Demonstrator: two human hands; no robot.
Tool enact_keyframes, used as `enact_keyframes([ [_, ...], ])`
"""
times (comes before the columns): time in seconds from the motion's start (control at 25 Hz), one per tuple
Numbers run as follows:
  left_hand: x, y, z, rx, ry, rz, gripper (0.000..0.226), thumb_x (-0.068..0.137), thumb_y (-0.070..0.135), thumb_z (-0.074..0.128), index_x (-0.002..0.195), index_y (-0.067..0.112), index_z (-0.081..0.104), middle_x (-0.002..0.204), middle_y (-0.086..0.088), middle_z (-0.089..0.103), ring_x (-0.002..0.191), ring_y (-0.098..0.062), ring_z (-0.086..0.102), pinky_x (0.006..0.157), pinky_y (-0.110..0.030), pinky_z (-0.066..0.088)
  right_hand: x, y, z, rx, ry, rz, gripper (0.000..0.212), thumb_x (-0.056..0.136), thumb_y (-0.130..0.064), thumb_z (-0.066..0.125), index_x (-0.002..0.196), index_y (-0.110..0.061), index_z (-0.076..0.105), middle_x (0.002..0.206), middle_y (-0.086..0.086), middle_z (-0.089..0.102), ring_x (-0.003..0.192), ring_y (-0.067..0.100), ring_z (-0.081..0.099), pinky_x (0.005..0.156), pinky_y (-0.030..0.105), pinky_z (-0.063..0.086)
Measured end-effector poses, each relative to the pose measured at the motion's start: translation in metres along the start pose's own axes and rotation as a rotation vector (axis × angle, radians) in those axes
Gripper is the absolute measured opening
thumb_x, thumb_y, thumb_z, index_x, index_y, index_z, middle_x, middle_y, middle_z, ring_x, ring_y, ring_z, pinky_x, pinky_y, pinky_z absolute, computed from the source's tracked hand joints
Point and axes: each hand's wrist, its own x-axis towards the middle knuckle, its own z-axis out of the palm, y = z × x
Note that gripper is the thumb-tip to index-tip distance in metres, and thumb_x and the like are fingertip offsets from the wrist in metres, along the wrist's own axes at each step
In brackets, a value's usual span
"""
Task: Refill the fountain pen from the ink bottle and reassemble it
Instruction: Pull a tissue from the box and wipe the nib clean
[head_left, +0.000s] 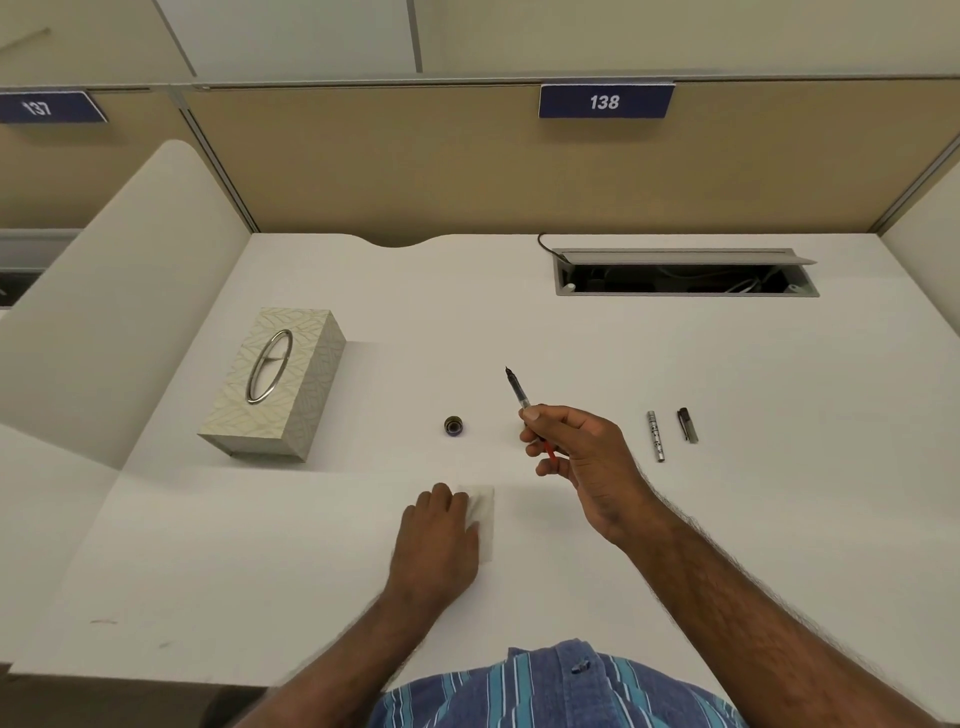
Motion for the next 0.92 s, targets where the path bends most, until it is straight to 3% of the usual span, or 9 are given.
enact_keyframes([
  [0.08,-0.002,0.003,-0.008,-0.065,-0.027,-0.053,0.053,0.097,0.059,0.051,0.130,0.020,0.066,0.120,0.000,0.065,0.105,-0.021,0.061,0.091,-0.036,0.053,0.000,0.000,-0.001,-0.002,0.002,-0.002,0.020,0.094,-0.026,0.079,0.102,-0.009,0.083,0.088,0.005,0.077,0.079,0.020,0.066,0.068,0.034,0.053],
  [0.16,-0.002,0.004,-0.018,-0.171,-0.017,-0.097,0.059,0.099,0.063,0.046,0.137,0.022,0.063,0.127,0.001,0.063,0.113,-0.019,0.058,0.098,-0.032,0.048,0.001,0.000,-0.002,-0.004,0.005,-0.004,0.021,0.094,-0.027,0.079,0.102,-0.008,0.083,0.088,0.005,0.077,0.079,0.019,0.067,0.068,0.034,0.053],
  [0.32,0.002,0.001,-0.021,-0.289,-0.054,-0.248,0.065,0.090,0.059,0.066,0.142,0.023,0.049,0.135,0.005,0.055,0.121,-0.019,0.056,0.103,-0.034,0.047,0.001,0.001,-0.002,0.000,0.006,0.000,0.021,0.094,-0.027,0.079,0.103,-0.008,0.083,0.088,0.005,0.077,0.079,0.019,0.067,0.068,0.034,0.053],
  [0.4,0.002,0.001,-0.016,-0.327,-0.078,-0.314,0.058,0.089,0.051,0.071,0.133,0.021,0.047,0.128,0.004,0.057,0.116,-0.021,0.060,0.097,-0.035,0.051,0.000,0.002,-0.001,0.001,0.007,-0.001,0.020,0.094,-0.026,0.079,0.102,-0.008,0.083,0.088,0.004,0.077,0.078,0.019,0.067,0.068,0.034,0.053],
  [0.52,-0.001,0.002,-0.010,-0.344,-0.017,-0.286,0.026,0.093,0.021,0.068,0.112,0.023,0.050,0.109,0.003,0.059,0.100,-0.022,0.062,0.082,-0.030,0.052,0.000,0.001,-0.003,-0.004,0.005,-0.004,0.019,0.094,-0.027,0.078,0.100,-0.009,0.083,0.089,0.004,0.076,0.078,0.018,0.067,0.068,0.033,0.053],
  [0.64,-0.002,0.006,-0.007,-0.239,0.015,-0.179,0.023,0.091,0.010,0.069,0.109,0.023,0.061,0.105,0.001,0.062,0.091,-0.017,0.059,0.078,-0.029,0.054,0.000,0.002,-0.003,-0.007,0.008,0.001,0.019,0.094,-0.027,0.078,0.100,-0.010,0.083,0.089,0.004,0.077,0.079,0.018,0.067,0.068,0.033,0.053],
  [0.8,-0.009,0.015,-0.004,-0.111,-0.030,-0.083,0.031,0.100,0.030,0.055,0.129,0.021,0.062,0.125,0.001,0.062,0.105,-0.016,0.058,0.091,-0.028,0.051,0.000,0.002,-0.002,-0.008,0.009,0.002,0.019,0.094,-0.027,0.079,0.100,-0.010,0.083,0.088,0.005,0.077,0.078,0.019,0.068,0.067,0.033,0.054],
  [0.92,-0.014,0.015,-0.007,-0.145,0.045,-0.069,0.040,0.102,0.049,0.048,0.122,0.021,0.068,0.119,0.004,0.068,0.100,-0.016,0.062,0.091,-0.030,0.051,0.000,0.002,-0.004,-0.006,0.018,-0.001,0.020,0.094,-0.027,0.078,0.101,-0.009,0.083,0.089,0.005,0.077,0.078,0.019,0.067,0.068,0.033,0.053],
])
